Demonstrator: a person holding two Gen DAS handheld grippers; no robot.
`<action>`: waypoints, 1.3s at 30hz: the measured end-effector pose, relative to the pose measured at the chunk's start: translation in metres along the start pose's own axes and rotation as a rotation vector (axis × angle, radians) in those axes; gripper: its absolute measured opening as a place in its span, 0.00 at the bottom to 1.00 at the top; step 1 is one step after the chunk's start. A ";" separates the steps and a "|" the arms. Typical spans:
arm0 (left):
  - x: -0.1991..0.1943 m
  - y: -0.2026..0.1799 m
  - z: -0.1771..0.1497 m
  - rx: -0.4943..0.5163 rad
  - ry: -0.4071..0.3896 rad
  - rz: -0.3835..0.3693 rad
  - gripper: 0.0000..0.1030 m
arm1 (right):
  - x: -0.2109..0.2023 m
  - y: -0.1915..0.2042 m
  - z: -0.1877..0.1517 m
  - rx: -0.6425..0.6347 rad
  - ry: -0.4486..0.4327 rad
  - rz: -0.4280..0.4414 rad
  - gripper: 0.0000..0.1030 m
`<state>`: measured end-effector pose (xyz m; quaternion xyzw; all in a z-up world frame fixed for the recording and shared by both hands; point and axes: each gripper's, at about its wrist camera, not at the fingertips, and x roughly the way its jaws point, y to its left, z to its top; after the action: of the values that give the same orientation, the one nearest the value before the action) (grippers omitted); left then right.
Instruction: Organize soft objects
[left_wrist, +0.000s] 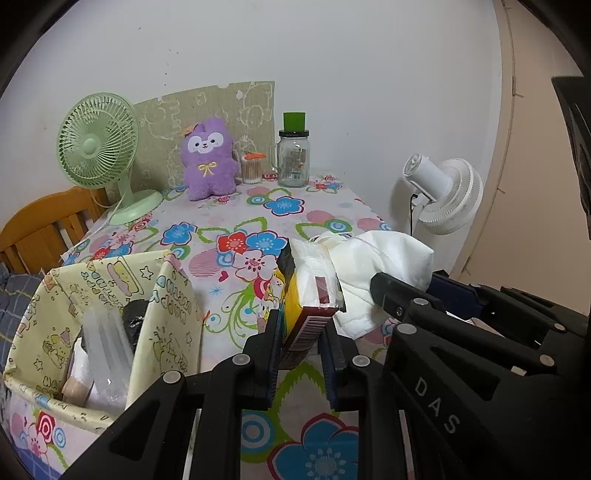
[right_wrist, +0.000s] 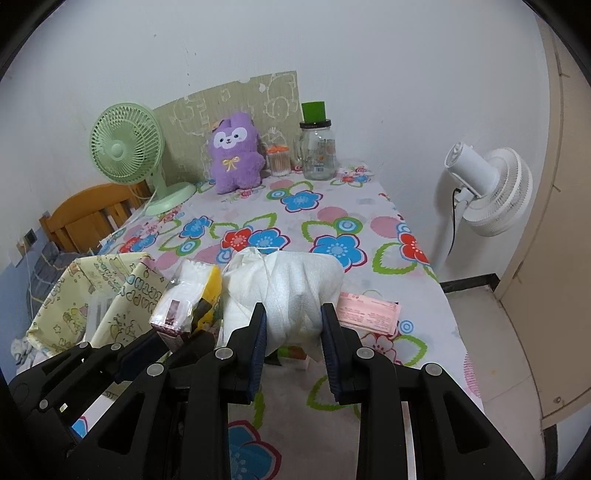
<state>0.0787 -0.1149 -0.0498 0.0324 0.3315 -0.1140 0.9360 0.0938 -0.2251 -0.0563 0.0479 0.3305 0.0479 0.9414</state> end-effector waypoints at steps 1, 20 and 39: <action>-0.003 0.000 -0.001 0.000 -0.003 -0.001 0.18 | -0.002 0.000 -0.001 0.000 -0.003 -0.001 0.30; -0.042 -0.001 -0.005 0.020 -0.047 -0.025 0.18 | -0.049 0.011 -0.009 0.000 -0.058 -0.022 0.30; -0.071 0.004 0.007 0.046 -0.086 -0.033 0.18 | -0.085 0.026 -0.001 -0.005 -0.103 -0.045 0.30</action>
<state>0.0300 -0.0982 0.0000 0.0433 0.2886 -0.1383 0.9464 0.0256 -0.2098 -0.0015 0.0406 0.2823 0.0247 0.9581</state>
